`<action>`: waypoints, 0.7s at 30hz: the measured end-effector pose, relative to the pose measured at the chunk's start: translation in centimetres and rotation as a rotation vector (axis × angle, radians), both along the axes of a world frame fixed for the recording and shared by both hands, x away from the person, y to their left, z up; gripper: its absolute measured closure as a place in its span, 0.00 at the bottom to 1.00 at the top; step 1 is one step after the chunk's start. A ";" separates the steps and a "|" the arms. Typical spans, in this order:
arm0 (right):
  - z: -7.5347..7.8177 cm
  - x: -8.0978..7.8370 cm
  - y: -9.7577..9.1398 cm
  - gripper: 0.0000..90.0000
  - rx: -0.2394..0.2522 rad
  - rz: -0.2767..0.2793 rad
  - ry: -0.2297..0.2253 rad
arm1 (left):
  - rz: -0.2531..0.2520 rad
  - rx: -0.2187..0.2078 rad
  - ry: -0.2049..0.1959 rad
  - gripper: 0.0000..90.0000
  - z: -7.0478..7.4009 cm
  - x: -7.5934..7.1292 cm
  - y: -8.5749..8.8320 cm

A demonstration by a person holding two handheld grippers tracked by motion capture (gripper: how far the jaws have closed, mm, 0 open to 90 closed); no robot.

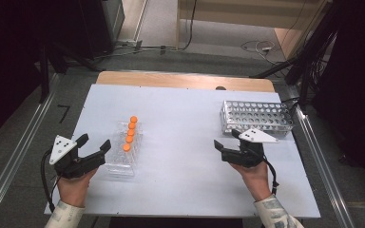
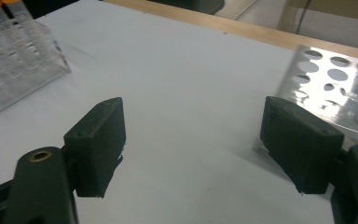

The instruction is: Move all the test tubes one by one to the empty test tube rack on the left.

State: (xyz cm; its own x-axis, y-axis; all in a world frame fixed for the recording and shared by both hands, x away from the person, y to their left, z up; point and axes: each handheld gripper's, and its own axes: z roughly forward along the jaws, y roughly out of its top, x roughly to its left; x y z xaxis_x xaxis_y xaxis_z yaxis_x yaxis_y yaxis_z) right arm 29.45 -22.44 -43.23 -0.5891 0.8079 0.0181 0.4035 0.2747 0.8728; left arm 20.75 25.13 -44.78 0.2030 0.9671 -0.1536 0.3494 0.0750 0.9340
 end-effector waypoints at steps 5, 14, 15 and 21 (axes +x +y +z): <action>-0.3 -0.4 -3.1 0.22 0.008 -0.071 -0.008 | 0.028 0.019 0.004 0.21 -0.3 -0.8 0.7; -1.0 -1.7 -7.3 0.22 0.023 -0.168 -0.002 | 0.020 0.023 0.018 0.20 -0.9 -1.6 1.2; -1.0 -1.9 -7.6 0.22 0.025 -0.176 -0.001 | 0.021 0.027 0.021 0.20 -1.0 -1.7 1.3; -1.5 -2.6 -9.5 0.21 0.007 -0.227 -0.004 | 0.017 0.051 0.049 0.18 -1.6 -2.1 1.4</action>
